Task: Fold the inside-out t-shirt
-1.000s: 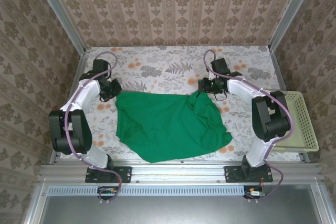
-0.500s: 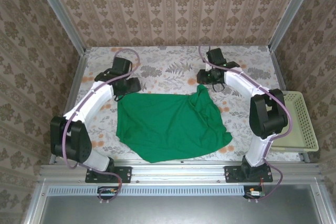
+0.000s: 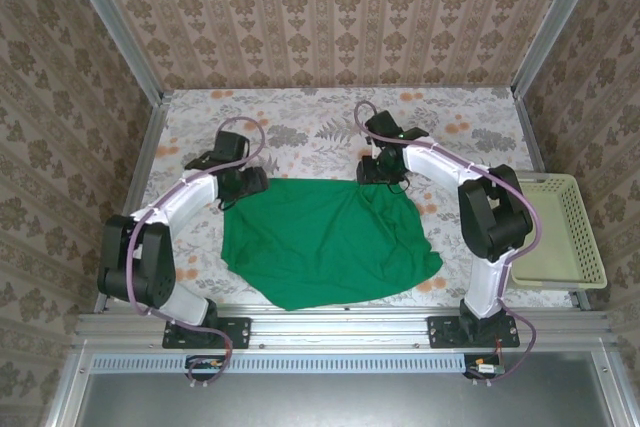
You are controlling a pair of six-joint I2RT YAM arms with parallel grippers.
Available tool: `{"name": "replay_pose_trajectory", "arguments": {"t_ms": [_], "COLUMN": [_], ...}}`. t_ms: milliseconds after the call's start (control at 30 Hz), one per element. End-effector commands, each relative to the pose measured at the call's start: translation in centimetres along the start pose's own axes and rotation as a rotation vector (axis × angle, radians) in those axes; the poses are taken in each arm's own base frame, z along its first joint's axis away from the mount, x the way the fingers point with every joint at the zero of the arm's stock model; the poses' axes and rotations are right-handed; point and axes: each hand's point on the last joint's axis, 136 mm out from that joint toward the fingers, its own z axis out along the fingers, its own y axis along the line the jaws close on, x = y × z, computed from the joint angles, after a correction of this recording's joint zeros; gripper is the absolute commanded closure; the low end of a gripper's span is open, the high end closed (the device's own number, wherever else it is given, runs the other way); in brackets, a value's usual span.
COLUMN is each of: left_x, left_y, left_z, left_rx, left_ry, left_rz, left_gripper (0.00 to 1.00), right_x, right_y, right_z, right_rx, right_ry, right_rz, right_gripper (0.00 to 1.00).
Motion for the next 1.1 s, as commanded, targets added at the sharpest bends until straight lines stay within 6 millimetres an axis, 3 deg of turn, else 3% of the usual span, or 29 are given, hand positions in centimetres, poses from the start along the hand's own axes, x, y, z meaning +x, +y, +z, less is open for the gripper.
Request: {"name": "replay_pose_trajectory", "arguments": {"t_ms": [0,233,300,400,567,867,967,1067], "left_x": [0.4,2.0,2.5,3.4,5.1,7.6,8.2,8.4], "left_y": [0.1,1.2,1.4,2.1,3.3,5.3,6.1,6.1], "left_z": [1.2,2.7,3.2,3.9,4.7,5.5,5.6,5.6], "left_rx": [0.037,0.016,0.012,-0.001,-0.024,-0.076,-0.099,-0.091], "left_ry": [0.018,0.062,0.076,0.096,0.127,0.165,0.174,0.180], "left_rz": [-0.052,-0.066,-0.069,-0.077,-0.093,-0.113,-0.125,-0.132], "left_gripper": [0.34,0.33,0.33,0.33,0.33,0.33,0.33,0.33], "right_x": [1.3,1.5,1.1,-0.2,-4.0,-9.2,-10.1,-10.5], "right_y": [-0.7,-0.4,0.0,0.4,1.2,0.4,-0.3,-0.9], "right_z": [0.6,0.9,1.1,1.5,1.3,3.2,3.8,3.0], "right_rx": [0.077,0.095,0.076,0.063,0.077,0.128,0.135,0.116], "right_ry": [0.049,0.050,0.047,0.037,-0.013,-0.023,-0.012,-0.019], "right_rz": [0.014,0.003,0.000,-0.017,-0.071,-0.134,-0.153,-0.145], "right_gripper": [0.50,0.46,0.54,0.74,1.00,1.00,0.87,0.73]}}
